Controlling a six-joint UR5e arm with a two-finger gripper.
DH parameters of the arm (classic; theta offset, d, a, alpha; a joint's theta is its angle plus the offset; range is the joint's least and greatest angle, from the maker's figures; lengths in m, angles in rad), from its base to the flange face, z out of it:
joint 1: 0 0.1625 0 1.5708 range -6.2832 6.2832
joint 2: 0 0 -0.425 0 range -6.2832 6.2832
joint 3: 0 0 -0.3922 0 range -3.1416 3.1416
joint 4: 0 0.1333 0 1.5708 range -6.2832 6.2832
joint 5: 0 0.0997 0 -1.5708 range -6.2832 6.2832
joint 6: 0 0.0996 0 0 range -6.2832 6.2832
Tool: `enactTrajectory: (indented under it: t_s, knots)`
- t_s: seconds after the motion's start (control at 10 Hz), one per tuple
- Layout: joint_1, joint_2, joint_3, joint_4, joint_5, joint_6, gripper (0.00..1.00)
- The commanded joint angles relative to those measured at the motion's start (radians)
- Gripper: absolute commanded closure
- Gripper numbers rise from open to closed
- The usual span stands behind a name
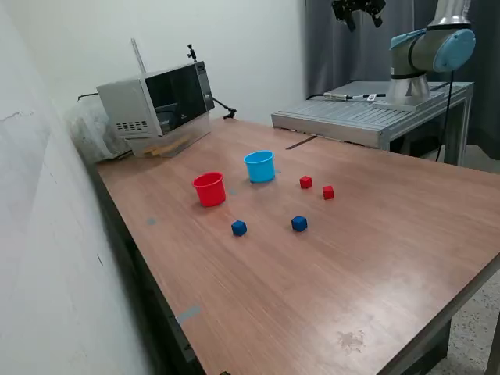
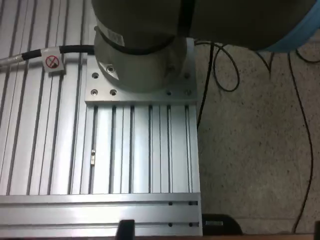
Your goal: Place red objects in the red bin, and blue objects in the blue bin.
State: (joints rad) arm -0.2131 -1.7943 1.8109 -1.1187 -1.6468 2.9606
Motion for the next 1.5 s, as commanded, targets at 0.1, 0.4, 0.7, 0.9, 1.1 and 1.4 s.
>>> enactTrajectory:
  t_s: [0.1,0.4,0.7,0.9,1.1,1.4]
  knots:
    - [0.087,0.006,0.002,-0.216,0.033,0.002,0.0]
    - [0.11,0.087,0.017,-0.499,0.091,0.003,0.0]
    - [0.115,0.243,0.039,-0.81,0.128,0.003,0.0]
    - [0.115,0.367,0.03,-0.945,0.128,0.002,0.0]
    - [0.115,0.447,0.036,-1.044,0.128,0.002,0.0]
    - [0.159,0.547,0.034,-1.157,0.128,0.002,0.0]
